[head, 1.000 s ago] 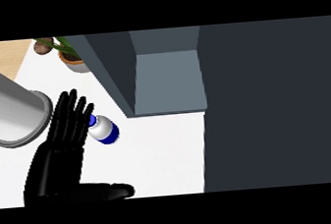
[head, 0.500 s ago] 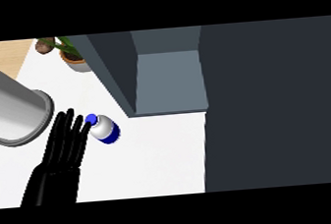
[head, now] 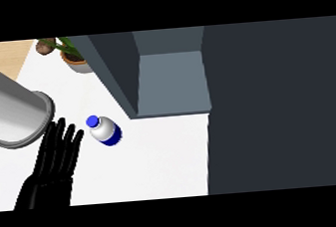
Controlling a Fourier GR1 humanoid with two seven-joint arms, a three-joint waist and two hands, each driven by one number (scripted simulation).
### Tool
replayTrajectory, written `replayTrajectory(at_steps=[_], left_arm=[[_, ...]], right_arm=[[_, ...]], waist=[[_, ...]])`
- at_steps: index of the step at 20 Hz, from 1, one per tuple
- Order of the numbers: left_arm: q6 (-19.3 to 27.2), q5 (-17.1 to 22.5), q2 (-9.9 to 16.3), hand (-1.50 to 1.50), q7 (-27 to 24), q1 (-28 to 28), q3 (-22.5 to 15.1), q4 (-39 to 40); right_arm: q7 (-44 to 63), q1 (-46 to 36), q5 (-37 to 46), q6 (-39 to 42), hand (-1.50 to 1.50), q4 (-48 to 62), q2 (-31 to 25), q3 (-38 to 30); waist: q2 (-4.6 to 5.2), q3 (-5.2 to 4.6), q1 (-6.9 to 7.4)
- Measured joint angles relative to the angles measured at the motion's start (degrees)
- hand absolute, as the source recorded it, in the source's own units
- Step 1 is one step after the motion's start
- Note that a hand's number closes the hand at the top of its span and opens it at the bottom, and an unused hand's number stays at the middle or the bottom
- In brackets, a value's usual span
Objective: Pick up the bottled water, place it into the cabinet and close the cabinet
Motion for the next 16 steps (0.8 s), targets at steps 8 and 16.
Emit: replayTrajectory(at_steps=[8, 16], left_arm=[[-3.7, 3.9, 1.0, -1.5, -6.0, 1.6, 6.1, 5.1], [-7.0, 4.7, 2.6, -1.5, -10.9, -1.8, 11.7, 14.3]], right_arm=[[-3.5, 2.3, 1.3, 1.0, -1.5, 1.1, 0.1, 0.9], [-6.1, 4.7, 1.6, 2.4, -1.5, 1.2, -0.6, 1.5]], waist=[[0.02, 0.0, 0.02], [0.04, -0.01, -0.13]])
